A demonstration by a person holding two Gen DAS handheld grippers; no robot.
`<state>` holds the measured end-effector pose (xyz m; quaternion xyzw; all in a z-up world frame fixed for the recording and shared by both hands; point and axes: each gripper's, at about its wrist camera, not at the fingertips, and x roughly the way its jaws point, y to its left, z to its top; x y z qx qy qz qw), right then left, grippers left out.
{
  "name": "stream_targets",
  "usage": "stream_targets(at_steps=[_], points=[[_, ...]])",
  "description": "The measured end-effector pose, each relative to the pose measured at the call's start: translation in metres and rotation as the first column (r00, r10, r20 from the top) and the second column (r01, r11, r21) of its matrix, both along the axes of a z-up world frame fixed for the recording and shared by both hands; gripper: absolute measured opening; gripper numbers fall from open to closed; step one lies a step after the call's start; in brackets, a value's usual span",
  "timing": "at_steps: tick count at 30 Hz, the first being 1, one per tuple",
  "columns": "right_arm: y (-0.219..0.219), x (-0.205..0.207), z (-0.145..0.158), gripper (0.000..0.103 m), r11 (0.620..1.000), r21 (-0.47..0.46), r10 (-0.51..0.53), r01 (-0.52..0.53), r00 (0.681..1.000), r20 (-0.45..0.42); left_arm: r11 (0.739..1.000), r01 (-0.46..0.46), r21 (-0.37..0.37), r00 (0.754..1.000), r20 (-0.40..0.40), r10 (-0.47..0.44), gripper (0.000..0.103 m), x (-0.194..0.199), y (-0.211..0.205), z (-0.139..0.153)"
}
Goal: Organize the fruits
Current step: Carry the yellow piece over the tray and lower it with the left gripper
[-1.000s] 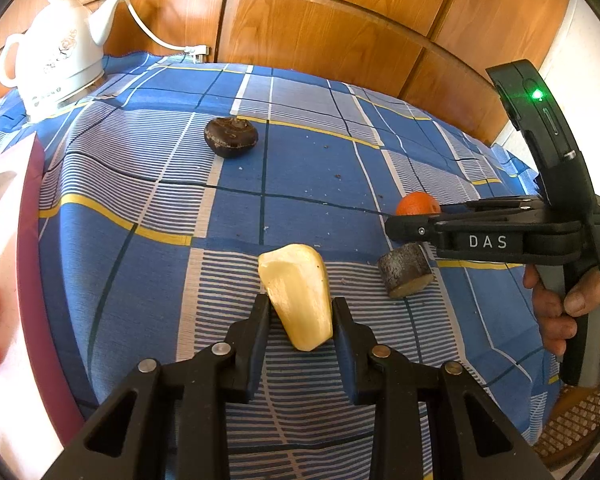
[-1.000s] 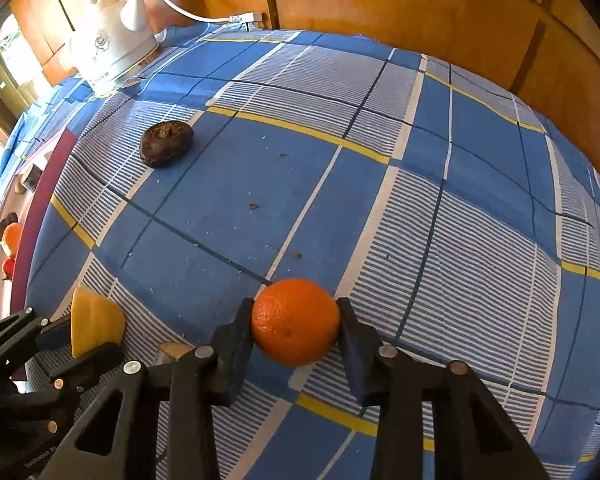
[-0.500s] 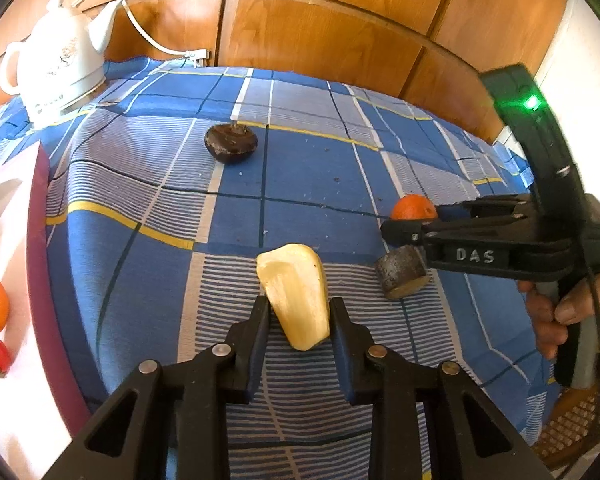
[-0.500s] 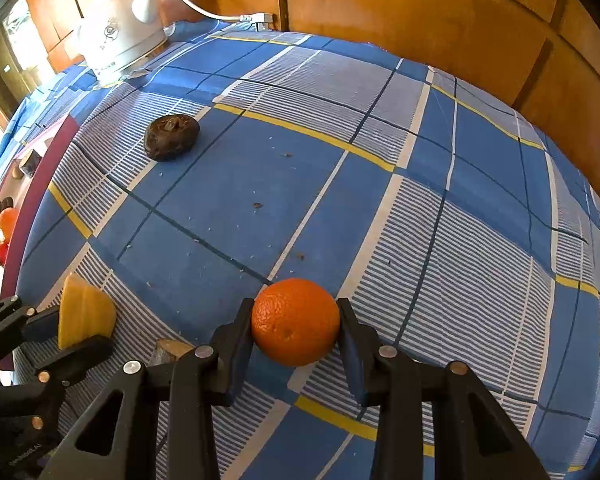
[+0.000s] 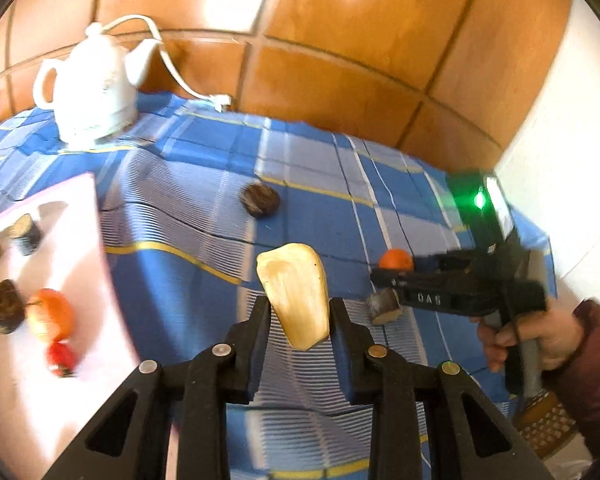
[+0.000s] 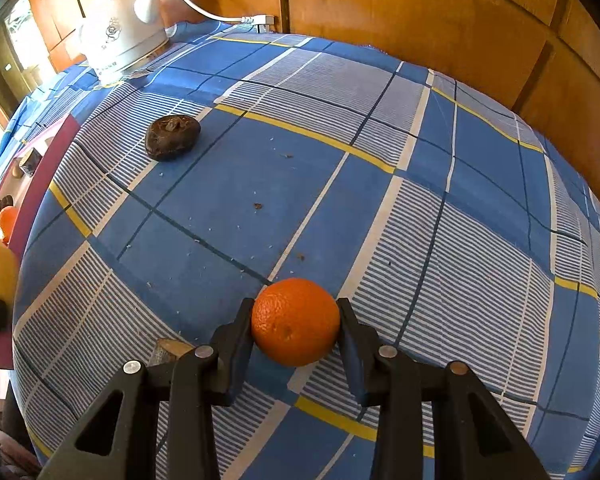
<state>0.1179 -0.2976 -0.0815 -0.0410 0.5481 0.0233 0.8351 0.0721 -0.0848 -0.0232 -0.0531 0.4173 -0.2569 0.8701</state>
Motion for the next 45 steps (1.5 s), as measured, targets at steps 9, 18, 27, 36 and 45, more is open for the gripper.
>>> stream_targets(at_steps=[9, 18, 27, 36, 45], points=[[0.0, -0.001, 0.0, 0.04, 1.0, -0.009, 0.004, -0.004, 1.0, 0.001, 0.962, -0.265, -0.065, 0.964, -0.034, 0.263, 0.03, -0.005, 0.122, 0.008], [0.0, -0.001, 0.0, 0.04, 1.0, -0.009, 0.003, -0.003, 1.0, 0.002, 0.895, -0.445, -0.037, 0.89, -0.126, 0.438, 0.03, -0.007, 0.192, -0.024], [0.0, -0.001, 0.0, 0.04, 1.0, -0.008, 0.003, -0.003, 1.0, 0.001, 0.872, -0.49, 0.024, 0.86, -0.149, 0.488, 0.039, -0.002, 0.2, -0.042], [0.001, -0.001, 0.0, 0.04, 1.0, -0.016, 0.006, -0.006, 1.0, 0.003, 0.836, -0.535, 0.119, 0.838, -0.046, 0.543, 0.039, -0.011, 0.189, -0.028], [0.002, -0.001, 0.0, 0.04, 1.0, -0.019, 0.005, -0.005, 1.0, 0.004, 0.868, -0.482, 0.122, 0.876, 0.038, 0.481, 0.044, -0.019, 0.162, -0.005]])
